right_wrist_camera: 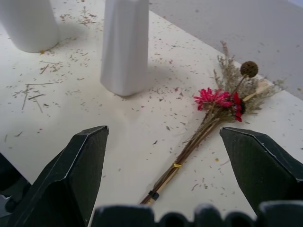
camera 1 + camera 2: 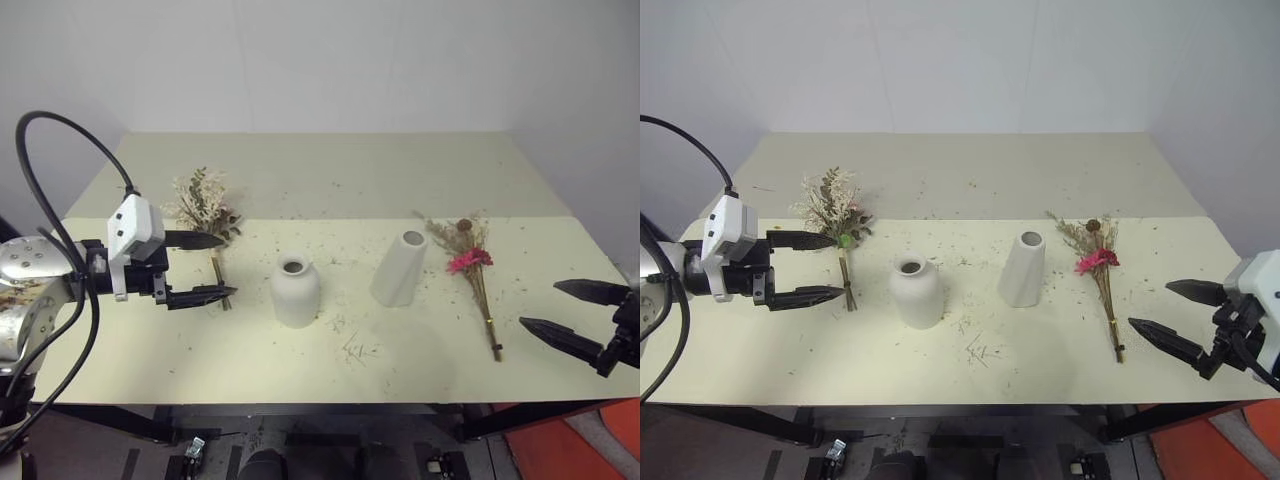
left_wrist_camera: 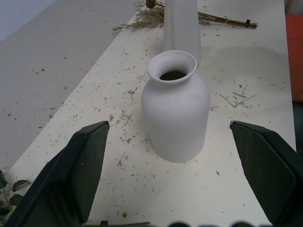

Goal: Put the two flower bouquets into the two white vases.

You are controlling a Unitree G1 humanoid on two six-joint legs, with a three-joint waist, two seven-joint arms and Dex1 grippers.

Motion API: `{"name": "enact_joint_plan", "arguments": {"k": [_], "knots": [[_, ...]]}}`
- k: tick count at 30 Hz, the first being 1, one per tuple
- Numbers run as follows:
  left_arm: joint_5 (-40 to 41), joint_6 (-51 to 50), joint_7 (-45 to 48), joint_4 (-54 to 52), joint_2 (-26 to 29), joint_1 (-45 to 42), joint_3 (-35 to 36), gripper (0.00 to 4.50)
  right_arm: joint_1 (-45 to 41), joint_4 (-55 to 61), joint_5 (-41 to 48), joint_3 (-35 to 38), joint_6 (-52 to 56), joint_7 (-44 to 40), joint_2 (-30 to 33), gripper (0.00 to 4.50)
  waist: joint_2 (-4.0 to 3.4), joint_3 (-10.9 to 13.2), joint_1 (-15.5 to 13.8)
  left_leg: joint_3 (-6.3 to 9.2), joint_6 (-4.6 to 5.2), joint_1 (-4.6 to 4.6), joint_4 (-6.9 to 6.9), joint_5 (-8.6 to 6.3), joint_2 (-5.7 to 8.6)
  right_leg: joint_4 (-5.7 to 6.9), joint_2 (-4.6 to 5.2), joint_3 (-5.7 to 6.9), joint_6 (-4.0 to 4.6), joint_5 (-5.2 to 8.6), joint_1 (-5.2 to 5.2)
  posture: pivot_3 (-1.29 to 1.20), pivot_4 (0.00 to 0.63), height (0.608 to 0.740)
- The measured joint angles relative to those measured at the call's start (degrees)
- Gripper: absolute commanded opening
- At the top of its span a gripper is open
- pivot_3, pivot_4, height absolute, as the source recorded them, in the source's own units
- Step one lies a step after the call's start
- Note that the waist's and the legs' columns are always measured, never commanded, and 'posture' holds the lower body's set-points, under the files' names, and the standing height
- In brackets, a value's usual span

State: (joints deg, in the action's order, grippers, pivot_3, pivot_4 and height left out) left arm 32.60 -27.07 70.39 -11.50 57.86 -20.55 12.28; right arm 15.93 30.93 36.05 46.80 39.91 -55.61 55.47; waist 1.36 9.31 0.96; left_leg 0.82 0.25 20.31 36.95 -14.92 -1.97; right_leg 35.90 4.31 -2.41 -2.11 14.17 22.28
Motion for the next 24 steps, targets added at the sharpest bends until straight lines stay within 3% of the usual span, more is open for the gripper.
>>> {"name": "enact_joint_plan", "arguments": {"k": [16,20,24], "knots": [[-0.9,0.8,0.6,0.9,0.0,-1.4,0.0,4.45,-1.4,1.1,-2.0,-0.4,2.8,5.1,0.9,4.47,0.01,0.0,0.0,0.00,0.00,0.00,0.00,0.00,0.00,0.00,0.00,0.01,0.00,0.00,0.00,0.00,0.150,0.740],[-0.9,0.8,1.1,0.1,0.0,-4.4,-1.3,4.45,-9.8,-2.0,-2.1,-9.7,8.3,8.2,7.6,4.47,0.00,0.0,0.4,-0.04,0.00,-0.03,0.00,0.00,0.00,0.01,-0.01,-0.04,0.00,0.00,0.00,0.00,0.150,0.740],[-0.9,0.7,1.3,-1.2,-0.6,-5.8,-3.0,4.45,-26.7,-11.2,-3.4,-23.4,16.6,14.8,9.1,4.47,0.01,0.0,0.6,-0.03,0.00,0.03,0.00,0.00,-0.01,-0.01,-0.02,-0.05,0.03,-0.02,0.07,0.00,0.150,0.740]]}}
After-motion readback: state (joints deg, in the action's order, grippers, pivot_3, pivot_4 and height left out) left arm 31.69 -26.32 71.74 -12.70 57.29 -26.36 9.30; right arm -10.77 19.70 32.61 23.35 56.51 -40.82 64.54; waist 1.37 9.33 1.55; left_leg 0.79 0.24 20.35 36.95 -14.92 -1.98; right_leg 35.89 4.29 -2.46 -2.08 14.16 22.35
